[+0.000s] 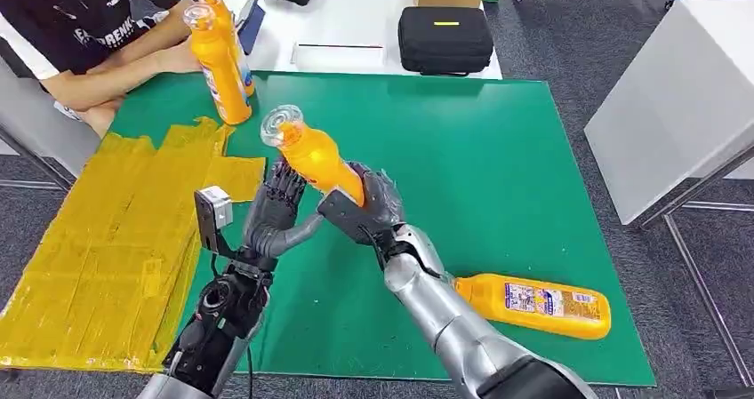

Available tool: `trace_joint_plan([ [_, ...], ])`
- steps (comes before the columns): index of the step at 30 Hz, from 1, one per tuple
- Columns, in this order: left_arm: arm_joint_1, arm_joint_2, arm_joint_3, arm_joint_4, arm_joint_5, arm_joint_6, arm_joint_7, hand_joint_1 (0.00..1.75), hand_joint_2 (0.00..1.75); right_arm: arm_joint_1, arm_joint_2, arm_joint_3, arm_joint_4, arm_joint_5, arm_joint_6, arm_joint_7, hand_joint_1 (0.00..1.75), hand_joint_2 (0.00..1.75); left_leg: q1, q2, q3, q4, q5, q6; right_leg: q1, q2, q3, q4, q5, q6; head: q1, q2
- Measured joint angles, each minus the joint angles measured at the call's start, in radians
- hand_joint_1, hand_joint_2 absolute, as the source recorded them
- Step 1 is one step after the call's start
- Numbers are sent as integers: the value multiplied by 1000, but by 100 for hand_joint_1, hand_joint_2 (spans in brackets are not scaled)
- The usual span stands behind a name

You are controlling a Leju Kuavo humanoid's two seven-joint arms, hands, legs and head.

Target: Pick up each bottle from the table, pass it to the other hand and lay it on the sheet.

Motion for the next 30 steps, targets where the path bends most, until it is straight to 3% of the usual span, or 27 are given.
trace_joint_plan([
  [9,15,13,3,0,9,-5,-28,0,175,6,-6,71,-11,-35,0,-21,175,175,0,0,0,0,0,0,0,0,0,0,0,0,0,0],
  [30,28,18,-6,1,8,-23,-30,0,175,50,-24,90,-43,-108,39,-65,175,175,0,0,0,0,0,0,0,0,0,0,0,0,0,0],
])
